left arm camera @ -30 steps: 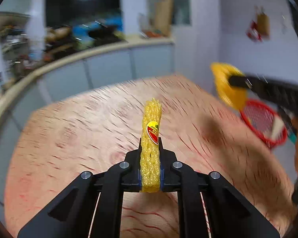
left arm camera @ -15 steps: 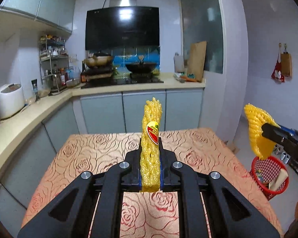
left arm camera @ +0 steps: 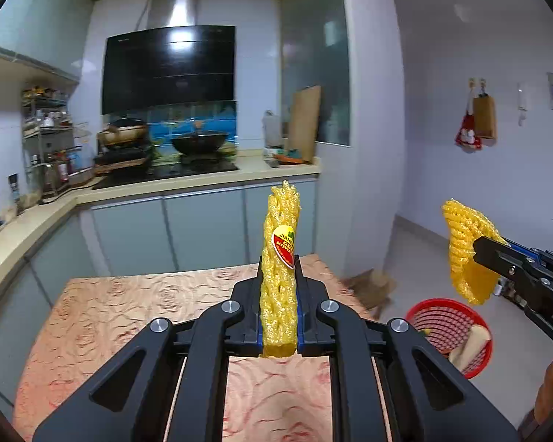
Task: Collect trash
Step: 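Lift both yellow foam nets and carry them over the red basket, then open both grippers to drop the foam nets into the basket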
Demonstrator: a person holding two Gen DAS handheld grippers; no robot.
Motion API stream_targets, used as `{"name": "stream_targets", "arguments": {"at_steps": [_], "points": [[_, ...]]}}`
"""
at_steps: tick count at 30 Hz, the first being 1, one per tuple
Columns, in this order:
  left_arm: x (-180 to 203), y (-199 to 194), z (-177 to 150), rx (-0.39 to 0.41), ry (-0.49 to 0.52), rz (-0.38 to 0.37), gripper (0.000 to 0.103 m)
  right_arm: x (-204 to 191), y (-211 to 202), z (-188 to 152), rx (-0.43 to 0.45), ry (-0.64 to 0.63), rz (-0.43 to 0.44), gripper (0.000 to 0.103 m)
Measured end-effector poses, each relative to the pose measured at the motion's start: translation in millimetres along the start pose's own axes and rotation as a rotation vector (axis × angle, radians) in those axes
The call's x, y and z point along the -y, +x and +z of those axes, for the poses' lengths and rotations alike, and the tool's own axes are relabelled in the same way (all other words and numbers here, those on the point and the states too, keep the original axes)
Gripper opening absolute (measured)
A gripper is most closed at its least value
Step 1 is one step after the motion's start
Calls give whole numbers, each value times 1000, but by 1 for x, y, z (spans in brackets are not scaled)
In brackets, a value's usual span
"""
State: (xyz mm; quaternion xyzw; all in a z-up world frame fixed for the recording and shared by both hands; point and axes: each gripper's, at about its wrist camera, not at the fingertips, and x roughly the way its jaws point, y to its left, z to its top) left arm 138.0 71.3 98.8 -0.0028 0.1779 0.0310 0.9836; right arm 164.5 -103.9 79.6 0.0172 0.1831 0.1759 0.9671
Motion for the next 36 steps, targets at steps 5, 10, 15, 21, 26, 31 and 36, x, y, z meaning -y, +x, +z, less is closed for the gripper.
{"name": "stream_targets", "arguments": {"at_steps": [5,10,15,21,26,31,36], "points": [[30,16,-2,-21,17,-67,10,29,-7,-6,-2,26,-73,14],[61,36,-14,-70,39,-146,10,63,-10,-21,-27,64,-154,14],[90,58,-25,-121,59,-237,10,92,-4,-37,-74,92,-225,14],[125,87,-44,-194,87,-359,10,120,11,-57,-139,115,-273,14],[150,109,-62,-256,100,-431,10,139,31,-65,-200,108,-275,14],[168,129,-77,-309,119,-471,10,157,49,-70,-244,109,-260,14],[186,145,-92,-355,157,-494,10,166,70,-75,-303,86,-236,14]]}}
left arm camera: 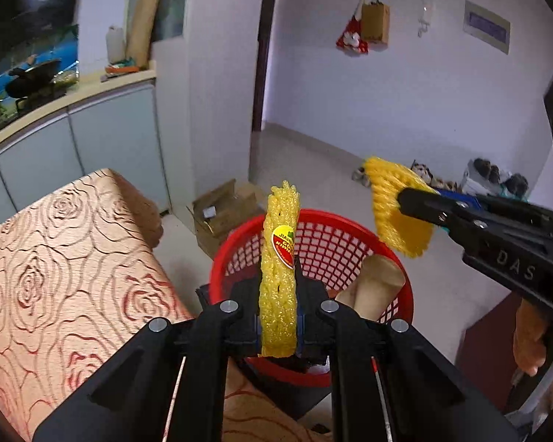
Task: Collect trash
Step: 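Open both grippers to drop the foam nets into the basket, then pull both open grippers back from the basket over the table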
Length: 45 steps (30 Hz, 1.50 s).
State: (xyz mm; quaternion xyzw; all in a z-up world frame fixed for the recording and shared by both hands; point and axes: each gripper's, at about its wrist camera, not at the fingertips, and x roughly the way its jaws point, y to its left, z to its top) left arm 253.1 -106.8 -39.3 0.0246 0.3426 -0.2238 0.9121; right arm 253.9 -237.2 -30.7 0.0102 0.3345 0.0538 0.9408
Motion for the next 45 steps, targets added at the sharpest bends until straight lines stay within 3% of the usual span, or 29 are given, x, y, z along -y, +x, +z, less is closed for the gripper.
{"name": "stream_targets", "arguments": {"at_steps": [7,9,11,13,16,28,34,45], "points": [[2,17,-2,-31,8,-12,16,1,20,0,-44,-20,17,16],[2,20,-3,-35,11,-16,26,4,24,0,-51,-18,24,17],[2,21,-3,-40,11,-25,44,5,25,1,-53,-13,34,21],[3,21,-4,-40,16,-37,49,7,25,3,-58,-1,57,28],[6,19,-5,-41,33,-40,54,10,24,5,-62,17,85,35],[-1,-12,-7,7,37,6,67,4,-2,7,-6,5,52,39],[1,-41,-4,64,55,40,76,-3,-27,2,58,5,-8,63],[-4,-102,-11,155,37,146,89,-14,-75,-19,118,75,-47,90]]}}
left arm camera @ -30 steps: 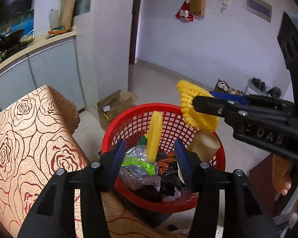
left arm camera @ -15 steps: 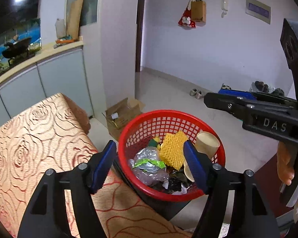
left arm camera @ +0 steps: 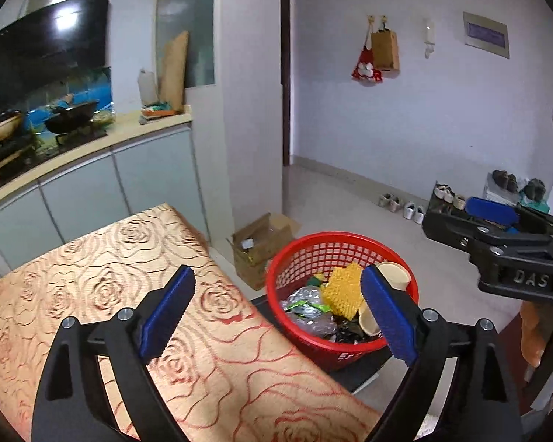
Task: Collect trash
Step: 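Pull both open grippers back from the basket over the table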
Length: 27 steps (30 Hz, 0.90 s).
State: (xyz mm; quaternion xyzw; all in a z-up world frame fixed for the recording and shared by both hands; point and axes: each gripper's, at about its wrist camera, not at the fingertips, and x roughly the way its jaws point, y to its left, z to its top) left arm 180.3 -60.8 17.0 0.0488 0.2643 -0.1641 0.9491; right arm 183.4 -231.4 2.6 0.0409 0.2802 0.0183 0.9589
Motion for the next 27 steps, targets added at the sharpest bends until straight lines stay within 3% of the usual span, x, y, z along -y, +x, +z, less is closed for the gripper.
{"name": "stream_targets", "arguments": {"at_steps": [6,12,27], "points": [[-6,-32,-1,46,-13,66,95,-13,-23,-11,13,18,-5,97],[-7,-59,-4,75,-30,119,96,-25,-43,-22,30,23,-19,97],[-14,-110,-27,66,-78,194,96,-51,-74,-50,-13,25,-52,97]]}}
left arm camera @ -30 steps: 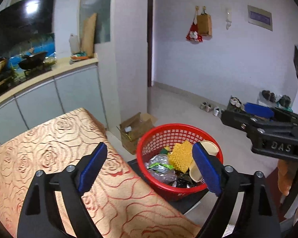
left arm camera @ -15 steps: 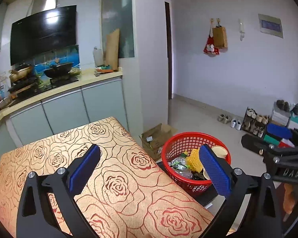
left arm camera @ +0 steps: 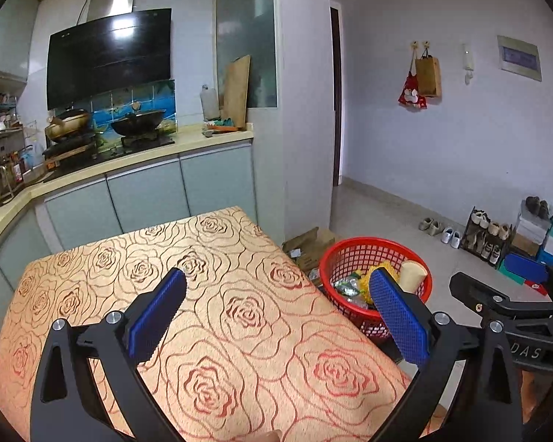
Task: Collect trash
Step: 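Pull both open grippers back from the basket over the table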
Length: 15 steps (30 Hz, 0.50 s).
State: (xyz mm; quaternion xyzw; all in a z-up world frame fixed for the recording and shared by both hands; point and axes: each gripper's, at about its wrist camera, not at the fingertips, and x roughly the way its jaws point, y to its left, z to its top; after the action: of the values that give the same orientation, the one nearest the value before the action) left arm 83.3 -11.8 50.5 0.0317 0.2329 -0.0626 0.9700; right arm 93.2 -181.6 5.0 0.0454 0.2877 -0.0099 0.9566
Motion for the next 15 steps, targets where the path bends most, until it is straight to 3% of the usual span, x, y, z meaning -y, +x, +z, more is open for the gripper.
{"name": "stream_targets", "arguments": {"at_steps": [15], "points": [[-8,-8,-18,-37,-18,17,96,-5,-10,-13,-35,17,3,97]]}}
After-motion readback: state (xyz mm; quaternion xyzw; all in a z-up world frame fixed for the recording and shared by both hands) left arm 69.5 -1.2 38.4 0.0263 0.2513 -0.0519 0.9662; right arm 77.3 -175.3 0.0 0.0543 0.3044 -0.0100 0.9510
